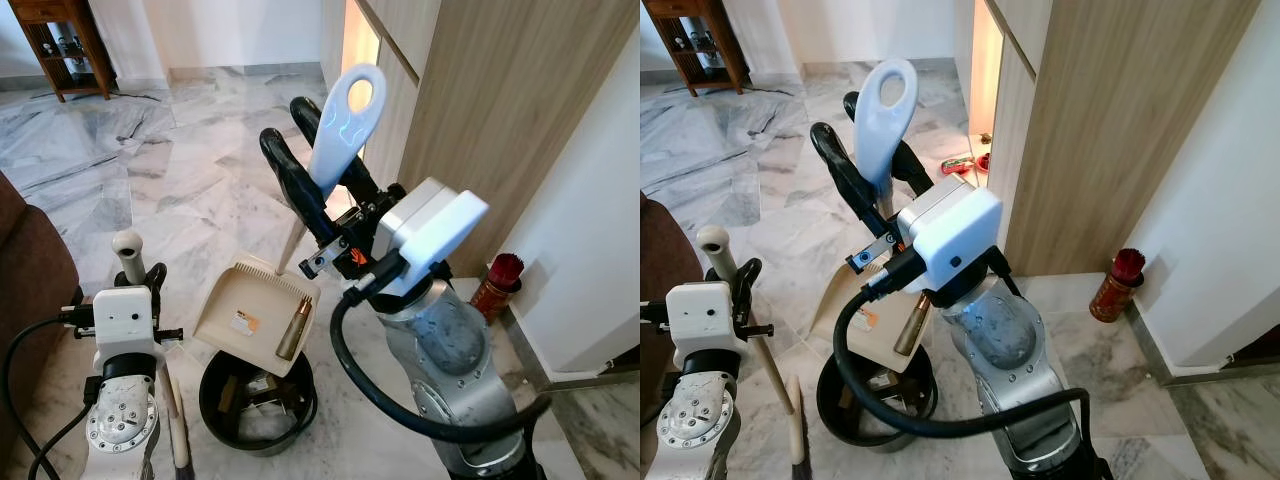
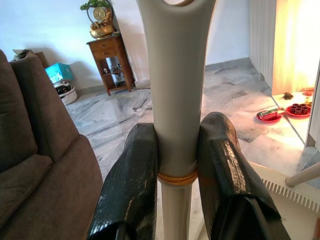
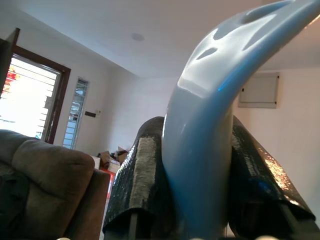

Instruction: Sweep floor

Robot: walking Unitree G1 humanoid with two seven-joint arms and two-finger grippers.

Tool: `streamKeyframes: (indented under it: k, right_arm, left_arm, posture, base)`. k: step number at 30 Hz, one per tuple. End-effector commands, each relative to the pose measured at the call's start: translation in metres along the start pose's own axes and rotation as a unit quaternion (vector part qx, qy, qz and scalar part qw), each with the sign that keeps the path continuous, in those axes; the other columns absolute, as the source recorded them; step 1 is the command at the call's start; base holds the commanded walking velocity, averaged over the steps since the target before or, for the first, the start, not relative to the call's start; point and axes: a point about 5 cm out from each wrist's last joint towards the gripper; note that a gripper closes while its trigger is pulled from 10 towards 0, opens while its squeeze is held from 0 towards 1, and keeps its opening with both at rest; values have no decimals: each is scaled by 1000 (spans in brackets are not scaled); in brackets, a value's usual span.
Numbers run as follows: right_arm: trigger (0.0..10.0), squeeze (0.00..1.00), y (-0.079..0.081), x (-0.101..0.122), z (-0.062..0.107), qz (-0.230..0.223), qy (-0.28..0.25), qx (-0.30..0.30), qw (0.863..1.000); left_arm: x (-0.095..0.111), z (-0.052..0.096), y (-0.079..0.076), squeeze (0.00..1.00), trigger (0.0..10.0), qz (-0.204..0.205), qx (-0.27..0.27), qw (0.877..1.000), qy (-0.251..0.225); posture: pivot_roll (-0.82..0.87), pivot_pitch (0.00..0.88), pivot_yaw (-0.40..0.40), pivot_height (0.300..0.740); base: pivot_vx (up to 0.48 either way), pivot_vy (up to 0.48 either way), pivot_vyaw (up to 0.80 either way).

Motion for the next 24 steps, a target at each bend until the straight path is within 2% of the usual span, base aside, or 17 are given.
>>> streamKeyframes:
  k: [1,6,24]
  right_arm:
    - [10000,0,3,20,-1,5,-45,11,999]
    - [10000,0,8,23,-1,10,-49,27,998]
    - [10000,0,5,25,-2,23,-44,25,998]
  left_arm:
    - [6,-3,2,0,10000,-4,0,1000,-23]
    - [6,-5,1,0,10000,-4,0,1000,-25]
    - [4,-7,-1,0,10000,-3,-3,1000,-27]
  posture:
    - [-2,90,20,740]
    - [-2,87,20,740]
    - [-6,82,13,740]
  base:
    - [0,0,0]
    - [0,0,0]
    - [0,0,0]
Point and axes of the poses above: a point about 5 cm out from each wrist's last joint towards the gripper, its own z axis pointing back from the gripper into the wrist, its own x axis along the axis of the wrist's last joint, y = z × x, and after that the axes turned 4 degrees about z, right-handed
